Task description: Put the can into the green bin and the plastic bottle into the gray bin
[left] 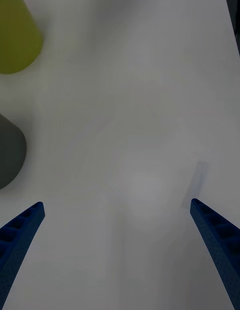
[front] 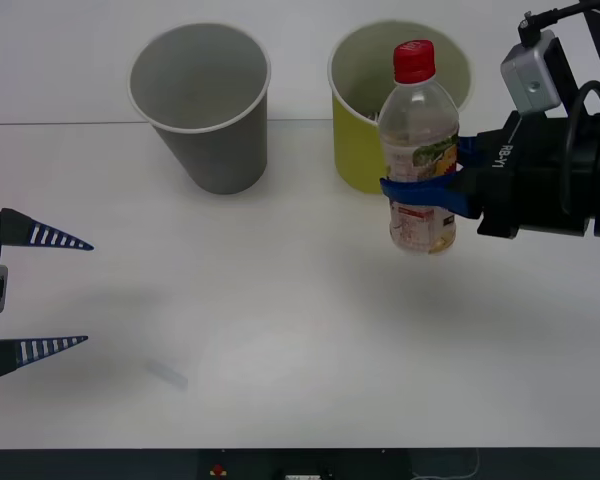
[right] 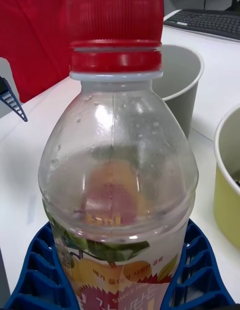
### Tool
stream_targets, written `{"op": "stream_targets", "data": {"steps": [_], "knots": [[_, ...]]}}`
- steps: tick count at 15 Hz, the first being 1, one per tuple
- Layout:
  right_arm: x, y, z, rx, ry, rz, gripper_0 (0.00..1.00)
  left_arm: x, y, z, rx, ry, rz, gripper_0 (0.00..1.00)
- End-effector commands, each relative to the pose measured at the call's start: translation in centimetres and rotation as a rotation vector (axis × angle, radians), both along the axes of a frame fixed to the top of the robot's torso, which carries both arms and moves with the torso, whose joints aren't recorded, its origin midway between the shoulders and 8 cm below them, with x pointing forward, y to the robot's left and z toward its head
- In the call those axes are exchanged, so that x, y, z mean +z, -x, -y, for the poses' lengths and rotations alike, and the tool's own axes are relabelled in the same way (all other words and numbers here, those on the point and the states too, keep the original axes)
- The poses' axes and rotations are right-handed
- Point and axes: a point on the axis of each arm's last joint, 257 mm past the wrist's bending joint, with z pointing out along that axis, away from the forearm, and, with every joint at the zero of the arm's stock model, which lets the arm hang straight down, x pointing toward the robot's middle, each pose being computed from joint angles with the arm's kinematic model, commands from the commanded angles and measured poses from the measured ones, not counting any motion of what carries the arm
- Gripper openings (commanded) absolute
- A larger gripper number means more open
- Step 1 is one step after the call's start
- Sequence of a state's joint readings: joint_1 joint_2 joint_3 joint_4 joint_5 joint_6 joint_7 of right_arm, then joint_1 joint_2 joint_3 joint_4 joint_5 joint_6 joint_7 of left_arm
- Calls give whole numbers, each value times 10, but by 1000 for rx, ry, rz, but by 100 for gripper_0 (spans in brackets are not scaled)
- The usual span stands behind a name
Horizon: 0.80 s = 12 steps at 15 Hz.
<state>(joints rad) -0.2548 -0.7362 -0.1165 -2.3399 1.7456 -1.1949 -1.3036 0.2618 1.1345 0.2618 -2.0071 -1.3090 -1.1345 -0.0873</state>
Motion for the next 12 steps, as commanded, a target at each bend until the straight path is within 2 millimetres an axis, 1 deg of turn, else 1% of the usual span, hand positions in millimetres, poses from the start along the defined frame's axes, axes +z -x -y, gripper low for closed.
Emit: {"op": "stream_targets", "data": {"steps": [1,3,4,6,7,9,12], "knots": [[18,-19,-19,42,14,26,0,0,0,0,0,0,0,100],[33,-38,-36,70,32,34,0,0,0,0,0,0,0,100],[37,-46,-42,56,18,-3,0,0,0,0,0,0,0,100],[50,-67,-56,28,57,25,0,0,0,0,0,0,0,100],[50,-76,-62,26,60,13,0,0,0,0,0,0,0,100],[56,-102,-81,20,62,-17,0,0,0,0,0,0,0,100],[73,-135,-114,21,70,-30,0,0,0,0,0,0,0,100]]}}
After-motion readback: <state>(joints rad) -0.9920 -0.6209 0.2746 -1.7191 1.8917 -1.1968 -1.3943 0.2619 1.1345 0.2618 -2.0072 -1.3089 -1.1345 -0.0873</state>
